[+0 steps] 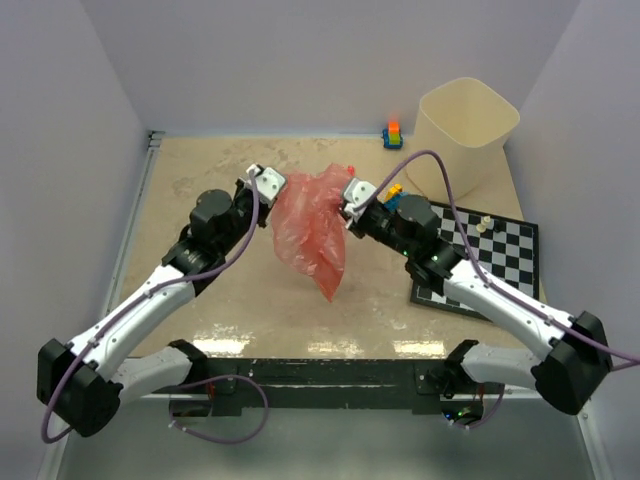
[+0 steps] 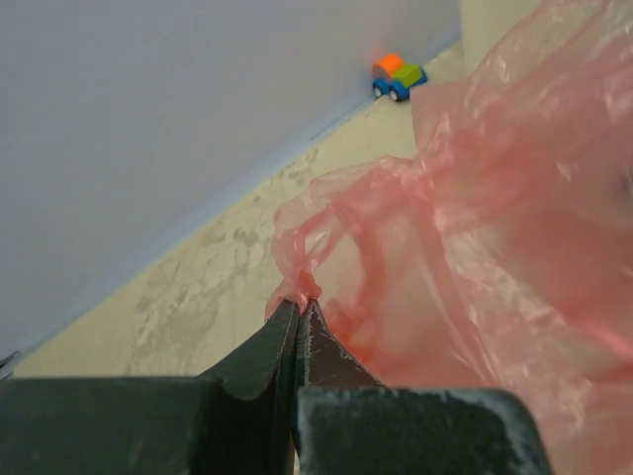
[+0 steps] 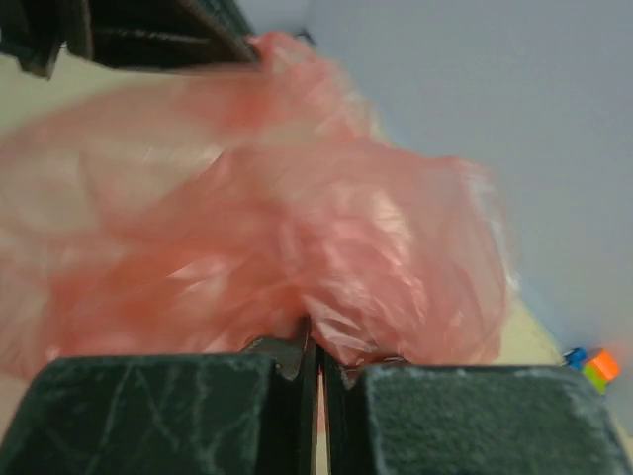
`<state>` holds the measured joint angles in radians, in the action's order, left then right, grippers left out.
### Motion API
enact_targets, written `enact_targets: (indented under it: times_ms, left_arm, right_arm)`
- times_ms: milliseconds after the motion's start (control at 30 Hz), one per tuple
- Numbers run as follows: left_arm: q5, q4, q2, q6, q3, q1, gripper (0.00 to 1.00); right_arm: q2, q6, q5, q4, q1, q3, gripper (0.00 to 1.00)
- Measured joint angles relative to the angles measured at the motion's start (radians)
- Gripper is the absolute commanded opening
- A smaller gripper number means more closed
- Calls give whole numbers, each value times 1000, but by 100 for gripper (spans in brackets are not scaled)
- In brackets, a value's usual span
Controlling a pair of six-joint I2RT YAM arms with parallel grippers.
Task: Put the trash bags into the trash bin
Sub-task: Unfold the trash bag at the center of the board.
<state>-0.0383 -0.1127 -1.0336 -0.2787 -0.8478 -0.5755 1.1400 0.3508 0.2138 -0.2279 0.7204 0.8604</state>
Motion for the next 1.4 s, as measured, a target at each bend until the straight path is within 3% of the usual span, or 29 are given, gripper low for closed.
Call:
enact_targets:
  times_ms: [133,200,333,467,533,567,633,733,833,933,1000,1100,1167,1267,1333,1400]
  left_arm:
    - [-6,-16,-189,3,-121,135,0]
    - [-24,-19,-354,-9,-292,211,0]
    - [-56,-12,-668,-19,-780,302,0]
    - [-35,-45,-901,26,-1390,314,0]
    - [-17,-211,-908,-22,-1526,274,0]
    - [0,-302,-880,-72,-1533,240,0]
    - [93,-512,-756,-254,-1443,79,0]
    - [288,-718,-565,-471,-1213,-173,0]
    - [330,-900,-404,-602,-910,-184,0]
    - [269,-991,-231,-679,-425,-147,0]
    - [256,-832,-128,-726,-82,-147,0]
    - [330,-224,-21,-763,227,-147,0]
    - [362,55,147,-721,365,-166,0]
    - [399,205,440,-675,392,-201,0]
    - [397,195,522,-650,328,-206,0]
    - [346,153,473,-623,248,-206,0]
  right_arm:
    - [195,55,-73,-129,-80,125,0]
    - [359,95,-106,-177,-156,278,0]
    - [694,150,-171,-214,-265,768,0]
    - [912,179,-161,-219,-288,1361,0]
    - [964,214,-126,-268,-252,1643,0]
    - [951,240,-106,-305,-224,1696,0]
    - [807,323,-37,-427,-128,1632,0]
    - [510,457,97,-592,7,1304,0]
    - [239,598,143,-744,10,918,0]
    - [103,658,82,-790,-29,517,0]
    - [115,713,48,-600,-18,308,0]
    - [175,721,38,-43,19,-8,0]
    - [89,697,39,238,50,-212,0]
    - [-309,709,64,496,77,-325,0]
    - [-465,708,83,473,77,-236,0]
    - [-459,691,95,392,77,-100,0]
